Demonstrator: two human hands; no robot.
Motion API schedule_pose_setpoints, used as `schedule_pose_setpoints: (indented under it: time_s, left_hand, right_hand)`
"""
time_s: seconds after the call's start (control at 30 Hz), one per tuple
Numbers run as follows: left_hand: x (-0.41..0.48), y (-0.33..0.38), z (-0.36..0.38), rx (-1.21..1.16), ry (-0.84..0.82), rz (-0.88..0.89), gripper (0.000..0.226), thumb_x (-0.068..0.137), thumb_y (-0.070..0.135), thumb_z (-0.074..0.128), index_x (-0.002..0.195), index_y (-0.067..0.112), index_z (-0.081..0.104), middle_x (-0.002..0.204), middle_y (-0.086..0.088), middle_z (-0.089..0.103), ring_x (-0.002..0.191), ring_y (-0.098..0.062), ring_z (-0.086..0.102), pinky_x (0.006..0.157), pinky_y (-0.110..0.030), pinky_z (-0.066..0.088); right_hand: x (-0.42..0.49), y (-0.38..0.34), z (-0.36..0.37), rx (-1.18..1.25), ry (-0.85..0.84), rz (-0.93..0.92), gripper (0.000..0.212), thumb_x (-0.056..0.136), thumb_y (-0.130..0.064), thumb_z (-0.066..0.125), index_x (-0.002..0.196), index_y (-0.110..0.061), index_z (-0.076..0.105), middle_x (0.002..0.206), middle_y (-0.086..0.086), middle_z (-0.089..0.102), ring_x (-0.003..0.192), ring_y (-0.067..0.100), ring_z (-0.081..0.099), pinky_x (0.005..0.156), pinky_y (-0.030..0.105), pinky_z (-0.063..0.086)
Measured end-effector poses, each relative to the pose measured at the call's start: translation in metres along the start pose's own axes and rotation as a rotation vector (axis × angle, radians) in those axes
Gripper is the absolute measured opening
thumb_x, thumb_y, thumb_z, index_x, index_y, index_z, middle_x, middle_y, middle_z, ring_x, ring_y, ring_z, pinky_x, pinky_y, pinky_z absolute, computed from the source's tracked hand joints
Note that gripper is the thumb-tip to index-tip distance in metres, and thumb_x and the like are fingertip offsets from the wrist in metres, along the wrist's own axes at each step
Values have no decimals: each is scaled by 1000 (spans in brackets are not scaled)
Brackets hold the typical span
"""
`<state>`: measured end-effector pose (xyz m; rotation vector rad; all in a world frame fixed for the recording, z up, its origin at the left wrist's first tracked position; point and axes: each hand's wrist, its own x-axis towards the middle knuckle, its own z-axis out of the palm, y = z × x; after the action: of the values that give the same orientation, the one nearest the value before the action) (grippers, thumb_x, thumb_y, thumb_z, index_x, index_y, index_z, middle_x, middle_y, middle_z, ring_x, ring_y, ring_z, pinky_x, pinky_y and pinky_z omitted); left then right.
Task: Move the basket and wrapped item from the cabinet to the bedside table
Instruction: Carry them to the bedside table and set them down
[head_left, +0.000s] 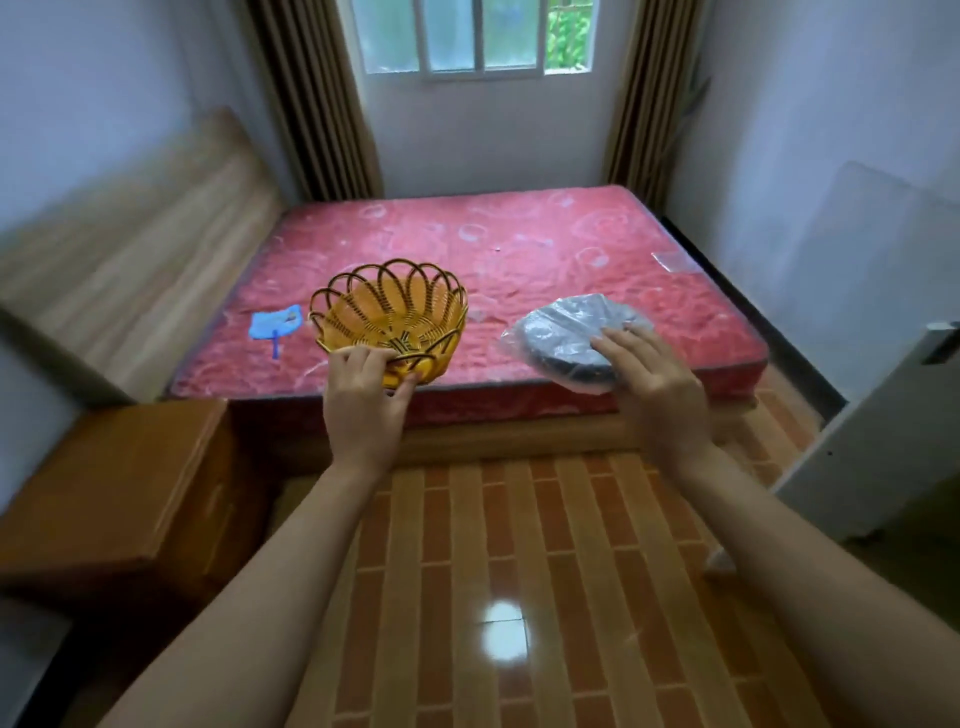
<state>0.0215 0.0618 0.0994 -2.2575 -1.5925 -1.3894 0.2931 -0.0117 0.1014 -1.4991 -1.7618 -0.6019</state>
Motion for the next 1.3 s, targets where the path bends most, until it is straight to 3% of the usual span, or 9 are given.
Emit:
schedule_pose_setpoints:
  time_s: [0.2, 0.47, 0.7, 0.9, 1.07, 1.3]
  left_hand:
    - [-13, -46, -52, 201, 70, -133, 25, 71, 15, 75, 88, 2, 62, 86, -16, 61, 88, -35, 50, 74, -44, 43]
    - [-34, -89, -100, 339, 196, -295, 25, 70, 15, 77, 86, 3, 62, 84, -13, 61, 90, -30, 47, 74, -32, 36]
    - [-41, -110, -122, 453, 251, -388, 25, 70, 16, 77, 84, 2, 62, 83, -13, 61, 89, -32, 49, 72, -34, 39]
    - [-54, -135, -133, 539, 273, -490, 27, 69, 17, 77, 86, 1, 64, 83, -14, 62, 88, -34, 52, 69, -37, 41]
    - [-46, -186, -137, 545, 280, -563, 28, 70, 18, 77, 87, 0, 63, 85, -15, 62, 88, -34, 51, 69, -41, 45]
    - [5, -290, -141, 537, 289, -586, 27, 72, 19, 76, 88, 1, 63, 87, -14, 62, 90, -32, 51, 67, -36, 43]
  right_hand:
    - [33, -49, 53, 178, 2, -157, 37, 81, 0, 40, 106, -5, 67, 108, 14, 68, 104, 35, 61, 73, 44, 57]
    - [66, -105, 103, 363, -17, -315, 34, 81, -4, 41, 106, -5, 66, 108, 15, 67, 105, 35, 61, 77, 44, 55]
    - [87, -132, 137, 464, -32, -421, 33, 85, -5, 40, 103, -3, 67, 105, 16, 68, 102, 36, 62, 79, 45, 55]
    - [96, -161, 173, 577, -103, -462, 39, 96, -19, 32, 105, -2, 66, 107, 17, 67, 104, 36, 60, 79, 45, 54]
    - [109, -201, 214, 655, -123, -493, 60, 100, -38, 21, 100, -2, 69, 103, 16, 69, 100, 36, 63, 75, 45, 55]
    - [152, -269, 298, 635, -153, -512, 49, 99, -30, 28, 102, -4, 68, 104, 14, 69, 102, 34, 62, 71, 43, 56]
